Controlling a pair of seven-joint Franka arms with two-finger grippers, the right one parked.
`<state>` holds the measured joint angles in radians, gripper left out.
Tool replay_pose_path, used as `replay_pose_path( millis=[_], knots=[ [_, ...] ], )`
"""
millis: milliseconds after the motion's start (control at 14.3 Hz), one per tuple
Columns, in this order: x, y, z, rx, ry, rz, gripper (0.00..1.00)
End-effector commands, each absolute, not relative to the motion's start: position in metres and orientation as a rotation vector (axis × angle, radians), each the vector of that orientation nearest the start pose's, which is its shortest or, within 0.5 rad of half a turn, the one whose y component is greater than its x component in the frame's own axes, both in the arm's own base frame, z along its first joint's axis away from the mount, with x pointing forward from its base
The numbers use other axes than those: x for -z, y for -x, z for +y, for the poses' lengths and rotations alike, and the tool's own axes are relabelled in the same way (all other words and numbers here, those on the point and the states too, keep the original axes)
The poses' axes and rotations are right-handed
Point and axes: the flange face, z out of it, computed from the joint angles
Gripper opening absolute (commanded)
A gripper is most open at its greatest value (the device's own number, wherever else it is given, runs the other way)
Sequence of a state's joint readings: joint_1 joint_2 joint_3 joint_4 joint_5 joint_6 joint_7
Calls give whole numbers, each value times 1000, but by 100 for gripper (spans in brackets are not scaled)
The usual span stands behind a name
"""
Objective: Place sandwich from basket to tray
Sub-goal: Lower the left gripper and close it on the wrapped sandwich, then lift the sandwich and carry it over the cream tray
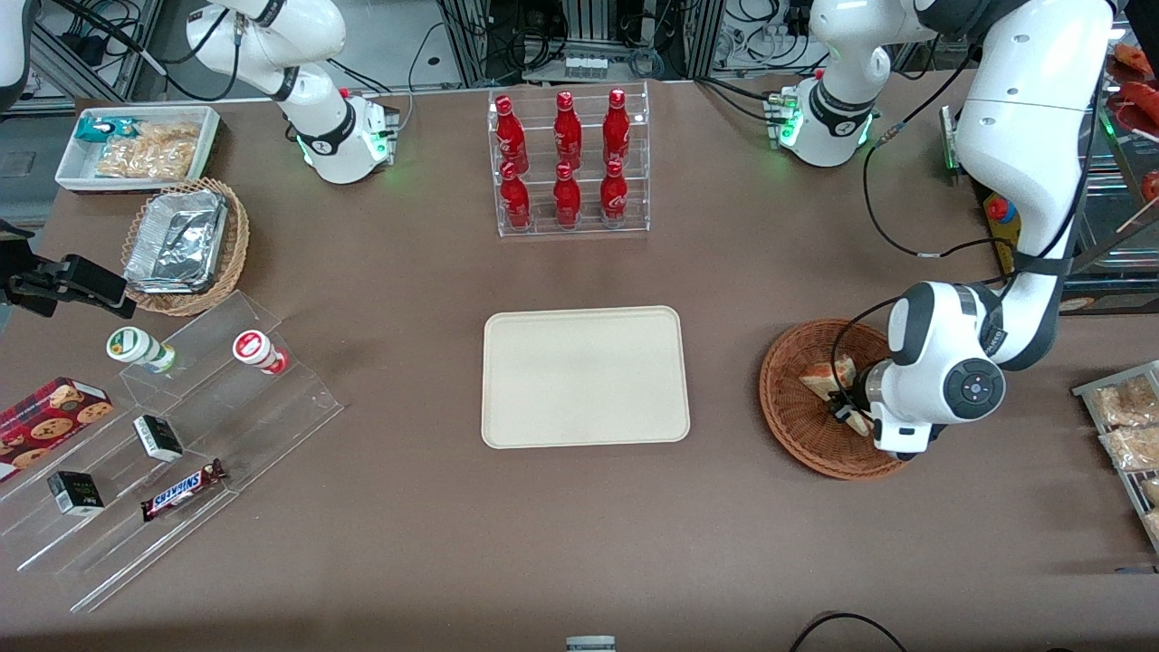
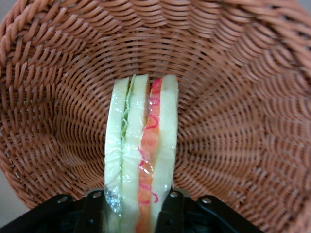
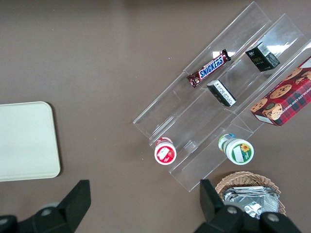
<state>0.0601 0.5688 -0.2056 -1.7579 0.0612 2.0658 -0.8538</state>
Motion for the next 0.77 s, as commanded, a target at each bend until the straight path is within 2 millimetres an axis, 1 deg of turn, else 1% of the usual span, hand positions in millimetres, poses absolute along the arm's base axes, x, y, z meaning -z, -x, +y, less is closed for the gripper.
replay_pose_path(
  millis=[0, 70, 209, 279, 349, 558, 698],
  knots=[
    [-275, -638, -104, -354, 2930, -920, 9],
    [-290, -642, -116, -361, 2941, -878, 9],
    [-325, -647, -169, -371, 2979, -768, 11],
    [-333, -645, -198, -374, 2998, -712, 11],
    [-336, -643, -220, -363, 3015, -666, 11],
    [-322, -622, -299, -389, 3085, -477, 12],
    [-301, -594, -356, -466, 3115, -334, 12]
  ],
)
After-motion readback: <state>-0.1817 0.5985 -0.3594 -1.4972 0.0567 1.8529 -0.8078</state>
